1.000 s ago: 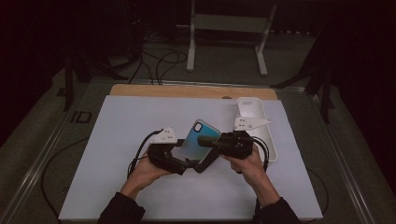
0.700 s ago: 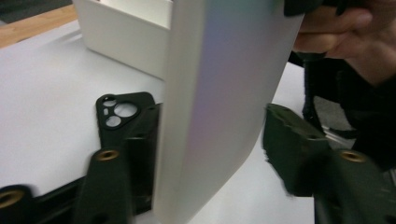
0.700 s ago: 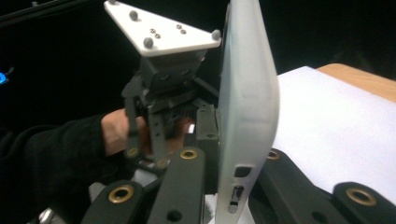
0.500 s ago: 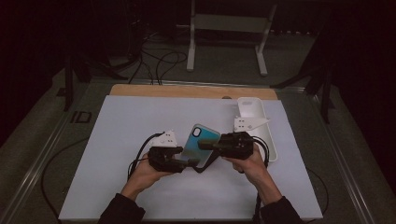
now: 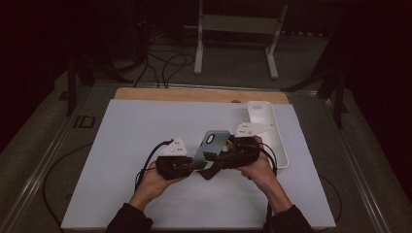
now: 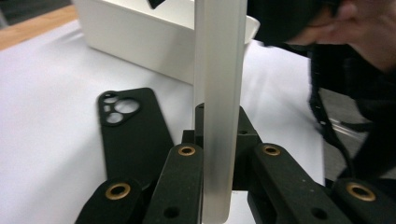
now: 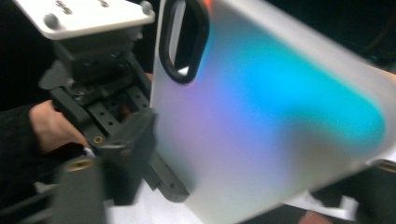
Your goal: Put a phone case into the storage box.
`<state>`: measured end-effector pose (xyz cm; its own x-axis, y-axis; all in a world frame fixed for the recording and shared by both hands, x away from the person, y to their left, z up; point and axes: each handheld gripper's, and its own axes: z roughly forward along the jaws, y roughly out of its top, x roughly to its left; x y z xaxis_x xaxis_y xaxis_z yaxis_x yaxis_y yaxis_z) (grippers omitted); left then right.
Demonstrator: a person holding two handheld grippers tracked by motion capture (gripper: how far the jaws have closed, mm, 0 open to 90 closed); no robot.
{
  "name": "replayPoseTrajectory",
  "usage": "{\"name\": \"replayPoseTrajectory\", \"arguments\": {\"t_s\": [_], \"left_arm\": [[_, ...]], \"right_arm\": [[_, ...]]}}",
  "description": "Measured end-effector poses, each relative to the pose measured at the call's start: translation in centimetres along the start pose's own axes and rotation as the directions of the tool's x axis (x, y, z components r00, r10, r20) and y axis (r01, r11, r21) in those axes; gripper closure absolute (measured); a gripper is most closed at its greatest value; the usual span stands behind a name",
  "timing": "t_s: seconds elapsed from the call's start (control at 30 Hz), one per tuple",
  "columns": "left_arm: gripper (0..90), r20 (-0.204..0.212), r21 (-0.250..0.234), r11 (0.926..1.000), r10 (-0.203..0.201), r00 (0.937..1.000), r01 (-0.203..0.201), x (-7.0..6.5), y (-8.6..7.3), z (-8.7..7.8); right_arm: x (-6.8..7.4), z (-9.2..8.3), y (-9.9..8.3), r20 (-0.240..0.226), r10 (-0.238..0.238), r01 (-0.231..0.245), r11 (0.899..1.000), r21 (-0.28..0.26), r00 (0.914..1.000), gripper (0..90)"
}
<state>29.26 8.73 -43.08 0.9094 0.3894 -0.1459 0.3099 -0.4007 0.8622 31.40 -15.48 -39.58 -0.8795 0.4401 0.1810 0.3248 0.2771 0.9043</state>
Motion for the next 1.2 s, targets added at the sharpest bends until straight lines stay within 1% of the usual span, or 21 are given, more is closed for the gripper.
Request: {"name": "replayPoseTrajectory", "arguments": {"t_s": [0.03, 0.07, 0.13, 0.17, 0.3, 0.33, 0.37, 0.4, 0.43, 0.5, 0.53, 0.57, 0.67, 0.83, 0.87, 0.93, 0.97, 1.0, 1.07, 1.1, 1.2], "left_arm": [[86.3, 0.000, 0.000, 1.0000, 0.000, 1.0000, 0.000, 0.0, 0.0, 0.0], [86.3, -0.016, -0.004, 1.0000, -0.005, 0.9999, 0.005, 0.1, -0.1, -0.1], [86.3, -0.027, -0.005, 1.0000, -0.007, 0.9996, 0.007, 0.1, -0.1, -0.2], [86.3, -0.035, -0.006, 0.9999, -0.009, 0.9994, 0.008, 0.2, -0.1, -0.2], [86.3, -0.059, -0.005, 0.9997, -0.024, 0.9980, 0.024, 0.4, -0.3, -0.2], [86.2, -0.065, -0.004, 0.9996, -0.027, 0.9975, 0.027, 0.4, -0.4, -0.2], [86.2, -0.080, -0.003, 0.9995, -0.032, 0.9963, 0.032, 0.5, -0.4, -0.2], [86.2, -0.080, -0.003, 0.9995, -0.032, 0.9963, 0.032, 0.5, -0.4, -0.2], [86.2, -0.085, -0.002, 0.9994, -0.033, 0.9958, 0.033, 0.5, -0.5, -0.2], [86.2, -0.103, -0.002, 0.9992, -0.041, 0.9938, 0.041, 0.5, -0.5, -0.1], [86.2, -0.103, -0.002, 0.9992, -0.041, 0.9938, 0.041, 0.5, -0.5, -0.1], [86.2, -0.115, 0.001, 0.9993, -0.037, 0.9927, 0.037, 0.4, -0.5, 0.0], [86.2, -0.123, 0.002, 0.9994, -0.035, 0.9918, 0.036, 0.4, -0.5, 0.1], [86.2, -0.119, 0.004, 0.9993, -0.036, 0.9923, 0.036, 0.3, -0.5, 0.4], [86.2, -0.119, 0.007, 0.9993, -0.035, 0.9922, 0.036, 0.2, -0.5, 0.5], [86.2, -0.119, 0.006, 0.9993, -0.036, 0.9923, 0.037, 0.2, -0.6, 0.6], [86.2, -0.116, 0.002, 0.9993, -0.037, 0.9925, 0.038, 0.2, -0.6, 0.6], [86.2, -0.117, 0.002, 0.9994, -0.035, 0.9925, 0.036, 0.1, -0.6, 0.6], [86.2, -0.124, 0.012, 0.9995, -0.028, 0.9918, 0.030, 0.1, -0.6, 0.8], [86.2, -0.124, 0.012, 0.9995, -0.028, 0.9918, 0.030, 0.1, -0.6, 0.8], [86.2, -0.137, 0.027, 0.9993, -0.022, 0.9903, 0.026, -0.1, -0.7, 1.0]], "right_arm": [[0.0, 0.0, 0.0, 0.000, 0.000, 0.000, 1.000, 0.000, 1.0000, 15.2], [0.1, -0.1, -0.1, 0.029, 0.010, -0.010, 1.000, -0.001, 0.9995, 13.3], [0.0, -0.1, -0.1, 0.036, 0.016, -0.016, 1.000, 0.000, 0.9992, 11.5], [0.0, -0.2, -0.1, 0.053, 0.029, -0.029, 1.000, 0.001, 0.9982, 9.7], [0.0, -0.4, -0.2, 0.067, 0.044, -0.044, 0.999, -0.002, 0.9968, 9.0], [-0.1, -0.6, -0.3, 0.084, 0.060, -0.060, 0.998, -0.007, 0.9947, 8.8], [-0.1, -0.6, -0.4, 0.085, 0.065, -0.064, 0.998, -0.011, 0.9943, 8.1], [-0.1, -0.6, -0.4, 0.085, 0.065, -0.064, 0.998, -0.011, 0.9943, 8.1], [-0.2, -0.8, -0.4, 0.102, 0.076, -0.075, 0.997, -0.020, 0.9918, 8.1], [-0.3, -0.9, -0.5, 0.107, 0.097, -0.095, 0.995, -0.029, 0.9895, 8.1], [-0.3, -0.9, -0.5, 0.107, 0.097, -0.095, 0.995, -0.029, 0.9895, 8.1], [-0.4, -1.0, -0.5, 0.112, 0.123, -0.119, 0.992, -0.042, 0.9860, 8.1], [-0.4, -1.2, -0.4, 0.110, 0.157, -0.149, 0.986, -0.074, 0.9815, 8.2], [0.0, -1.1, 0.0, 0.116, 0.174, -0.164, 0.982, -0.089, 0.9779, 8.8], [0.2, -1.0, 0.2, 0.118, 0.188, -0.176, 0.979, -0.102, 0.9751, 11.0], [0.3, -0.9, 0.3, 0.118, 0.194, -0.181, 0.977, -0.110, 0.9739, 12.4], [0.3, -0.9, 0.4, 0.121, 0.203, -0.189, 0.975, -0.117, 0.9715, 12.6], [0.4, -0.7, 0.6, 0.119, 0.240, -0.225, 0.966, -0.130, 0.9633, 13.6], [0.4, -0.5, 0.7, 0.125, 0.274, -0.257, 0.957, -0.136, 0.9536, 14.4], [0.4, -0.5, 0.7, 0.125, 0.274, -0.257, 0.957, -0.136, 0.9536, 14.4], [0.5, -0.1, 0.9, 0.137, 0.307, -0.287, 0.946, -0.151, 0.9417, 16.1]]}}
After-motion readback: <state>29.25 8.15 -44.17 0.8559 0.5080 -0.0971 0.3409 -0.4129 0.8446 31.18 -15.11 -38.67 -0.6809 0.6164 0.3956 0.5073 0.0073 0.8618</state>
